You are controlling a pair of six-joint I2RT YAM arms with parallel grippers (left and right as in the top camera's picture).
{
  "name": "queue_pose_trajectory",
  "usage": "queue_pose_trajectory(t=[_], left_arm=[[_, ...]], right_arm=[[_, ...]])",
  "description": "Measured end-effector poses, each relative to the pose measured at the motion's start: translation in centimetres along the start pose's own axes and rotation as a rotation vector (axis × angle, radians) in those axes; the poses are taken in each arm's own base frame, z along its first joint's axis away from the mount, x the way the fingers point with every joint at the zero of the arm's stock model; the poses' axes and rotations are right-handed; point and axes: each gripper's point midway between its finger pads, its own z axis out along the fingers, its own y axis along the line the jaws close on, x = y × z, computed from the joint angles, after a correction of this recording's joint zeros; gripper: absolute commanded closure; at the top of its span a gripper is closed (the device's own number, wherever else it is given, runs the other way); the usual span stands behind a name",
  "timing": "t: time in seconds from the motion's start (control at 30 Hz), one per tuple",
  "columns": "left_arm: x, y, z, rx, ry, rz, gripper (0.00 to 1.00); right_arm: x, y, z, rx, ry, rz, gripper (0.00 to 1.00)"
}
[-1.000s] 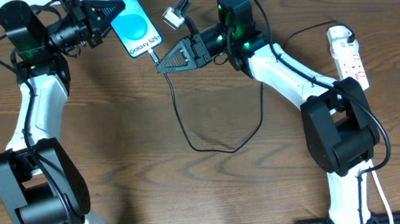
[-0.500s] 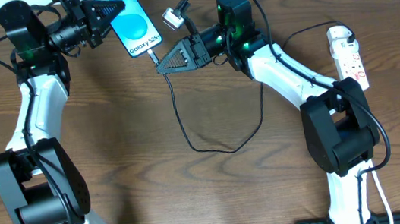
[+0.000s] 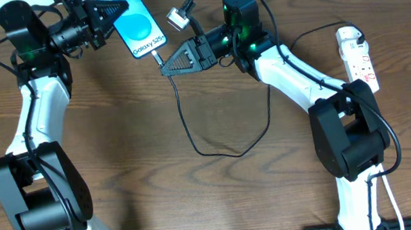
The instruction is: Plug charger to phone and switch on socket
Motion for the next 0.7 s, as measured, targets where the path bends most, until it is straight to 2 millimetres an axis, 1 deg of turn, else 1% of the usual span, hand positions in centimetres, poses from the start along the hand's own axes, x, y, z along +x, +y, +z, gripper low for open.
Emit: queue_pose_trajectory(t=[0.27, 0.7], left_arm=[[0.41, -0.09, 0.88, 0.002, 0.01, 0.007, 0.93], [0.46, -0.13, 0.94, 0.003, 0.012, 0.033, 0.93]], right_arm=[[0.14, 0.11, 0.0, -0.006, 0.008, 0.0, 0.99], [0.08, 0.05, -0.18, -0.004, 0.004, 0.001, 0.99]])
